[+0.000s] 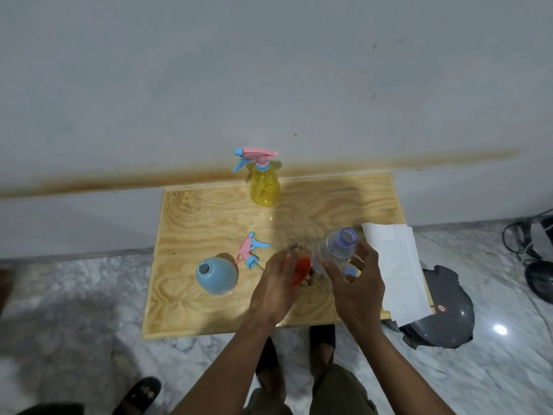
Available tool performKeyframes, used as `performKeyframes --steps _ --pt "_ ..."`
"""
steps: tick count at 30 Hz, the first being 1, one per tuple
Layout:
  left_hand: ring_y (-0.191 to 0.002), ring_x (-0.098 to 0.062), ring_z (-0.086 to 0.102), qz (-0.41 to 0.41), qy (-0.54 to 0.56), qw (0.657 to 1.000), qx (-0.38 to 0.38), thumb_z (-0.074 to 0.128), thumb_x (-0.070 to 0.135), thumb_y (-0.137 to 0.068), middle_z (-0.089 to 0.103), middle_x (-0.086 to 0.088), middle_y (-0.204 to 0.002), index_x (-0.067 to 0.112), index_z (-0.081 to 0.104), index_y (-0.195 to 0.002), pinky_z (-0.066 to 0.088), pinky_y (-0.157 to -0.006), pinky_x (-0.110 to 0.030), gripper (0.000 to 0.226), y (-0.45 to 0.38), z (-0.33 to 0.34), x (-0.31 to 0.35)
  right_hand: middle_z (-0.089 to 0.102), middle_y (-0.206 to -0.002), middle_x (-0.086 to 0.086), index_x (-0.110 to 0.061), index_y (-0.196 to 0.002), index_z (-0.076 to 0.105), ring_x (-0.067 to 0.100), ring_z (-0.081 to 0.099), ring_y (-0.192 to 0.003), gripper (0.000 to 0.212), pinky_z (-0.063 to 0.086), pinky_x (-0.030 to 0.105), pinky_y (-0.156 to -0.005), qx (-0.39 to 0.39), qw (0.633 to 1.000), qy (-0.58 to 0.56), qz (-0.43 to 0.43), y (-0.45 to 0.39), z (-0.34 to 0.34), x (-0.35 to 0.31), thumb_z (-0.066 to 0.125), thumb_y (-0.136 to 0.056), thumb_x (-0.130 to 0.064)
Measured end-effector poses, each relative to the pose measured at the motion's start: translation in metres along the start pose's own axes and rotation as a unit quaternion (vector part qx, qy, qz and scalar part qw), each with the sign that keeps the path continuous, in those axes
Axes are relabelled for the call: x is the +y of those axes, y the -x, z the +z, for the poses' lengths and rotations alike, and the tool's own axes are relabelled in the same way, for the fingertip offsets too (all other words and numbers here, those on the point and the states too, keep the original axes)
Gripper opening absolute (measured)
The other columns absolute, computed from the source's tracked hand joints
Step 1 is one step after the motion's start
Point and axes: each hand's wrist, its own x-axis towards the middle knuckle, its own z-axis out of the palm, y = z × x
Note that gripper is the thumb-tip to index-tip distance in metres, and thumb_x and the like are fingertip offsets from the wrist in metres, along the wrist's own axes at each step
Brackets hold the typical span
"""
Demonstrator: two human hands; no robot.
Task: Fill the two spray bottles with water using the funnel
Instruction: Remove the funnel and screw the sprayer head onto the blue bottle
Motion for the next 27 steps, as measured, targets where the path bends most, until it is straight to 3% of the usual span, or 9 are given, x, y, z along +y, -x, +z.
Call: performKeyframes --steps 3,6,8,10,14,18,22,24,27 --pt "-0.127 -0.017 0.047 -0.057 0.054 0.995 0.061 0.065 0.027 -0.085 0.049 0.001 -0.139 0.025 0.042 -0.141 0.049 -0.094 -0.031 0.061 0.024 -0.004 -0.007 0.057 -0.122 -0.010 -0.022 -0.130 0.046 0.009 0.058 -0.107 0.070 0.052 0.031 -0.083 0.016 1.000 0.000 0.022 0.005 0.000 -0.001 0.086 -0.074 -0.033" --pt "-0.109 -0.015 0.056 -0.127 0.120 0.970 0.172 0.064 0.029 -0.089 0.060 0.005 -0.116 0.021 0.059 -0.120 0.050 -0.086 -0.031 0.032 0.067 -0.008 -0.020 0.058 -0.104 0.000 -0.021 -0.109 0.045 0.020 0.061 -0.089 0.053 0.050 0.027 -0.070 0.064 0.994 -0.012 0.085 0.025 0.006 -0.001 0.084 -0.074 -0.019" --pt "-0.094 -0.018 0.060 -0.200 0.154 0.940 0.228 0.064 0.031 -0.085 0.061 0.006 -0.100 0.027 0.056 -0.097 0.050 -0.074 -0.032 0.015 0.092 -0.013 -0.033 0.060 -0.092 0.002 -0.021 -0.099 0.049 0.020 0.060 -0.079 0.038 0.052 0.037 -0.072 0.034 0.995 0.005 0.089 0.043 0.019 0.002 0.080 -0.077 -0.015" --pt "-0.087 -0.023 0.059 -0.264 0.183 0.906 0.274 0.070 0.034 -0.081 0.058 0.009 -0.090 0.031 0.047 -0.087 0.048 -0.068 -0.036 0.024 0.106 -0.020 -0.049 0.062 -0.084 0.000 -0.021 -0.094 0.055 0.018 0.060 -0.076 0.027 0.048 0.032 -0.069 -0.035 0.997 0.028 0.059 0.056 0.042 0.002 0.077 -0.080 -0.015" --pt "-0.098 -0.020 0.051 -0.283 0.197 0.884 0.315 0.078 0.050 -0.072 0.050 0.006 -0.104 0.020 0.048 -0.115 0.042 -0.080 -0.031 0.060 0.102 -0.037 -0.080 0.065 -0.093 0.003 -0.012 -0.106 0.065 0.021 0.059 -0.085 0.021 0.046 0.032 -0.076 -0.171 0.978 0.113 -0.049 0.050 0.102 -0.008 0.069 -0.085 -0.012" --pt "-0.120 -0.009 0.045 -0.260 0.220 0.896 0.284 0.087 0.040 -0.071 0.044 0.008 -0.133 0.021 0.042 -0.143 0.041 -0.096 -0.031 0.087 0.082 -0.050 -0.098 0.067 -0.113 0.018 -0.003 -0.115 0.067 0.037 0.060 -0.105 0.026 0.047 0.039 -0.088 -0.245 0.930 0.217 -0.165 0.026 0.149 -0.012 0.063 -0.089 -0.009" --pt "-0.120 0.007 0.042 -0.220 0.246 0.900 0.285 0.088 0.040 -0.066 0.045 0.024 -0.131 0.038 0.044 -0.137 0.041 -0.098 -0.024 0.084 0.070 -0.052 -0.104 0.060 -0.120 0.017 -0.008 -0.131 0.053 0.036 0.050 -0.115 0.047 0.044 0.041 -0.089 -0.290 0.911 0.278 -0.097 0.006 0.178 -0.003 0.064 -0.091 -0.029" --pt "-0.113 0.017 0.048 -0.215 0.264 0.897 0.282 0.091 0.035 -0.065 0.048 0.034 -0.125 0.040 0.046 -0.133 0.044 -0.094 -0.016 0.081 0.068 -0.051 -0.107 0.061 -0.118 0.018 -0.006 -0.124 0.055 0.037 0.051 -0.113 0.044 0.044 0.041 -0.086 -0.295 0.903 0.300 -0.089 0.003 0.190 0.004 0.065 -0.089 -0.032" --pt "-0.111 0.020 0.050 -0.202 0.278 0.897 0.278 0.091 0.028 -0.067 0.055 0.029 -0.122 0.031 0.051 -0.134 0.041 -0.087 -0.003 0.078 0.065 -0.048 -0.110 0.064 -0.111 0.019 -0.006 -0.110 0.058 0.037 0.056 -0.107 0.034 0.046 0.041 -0.080 -0.280 0.907 0.301 -0.089 0.002 0.201 0.011 0.065 -0.086 -0.029"
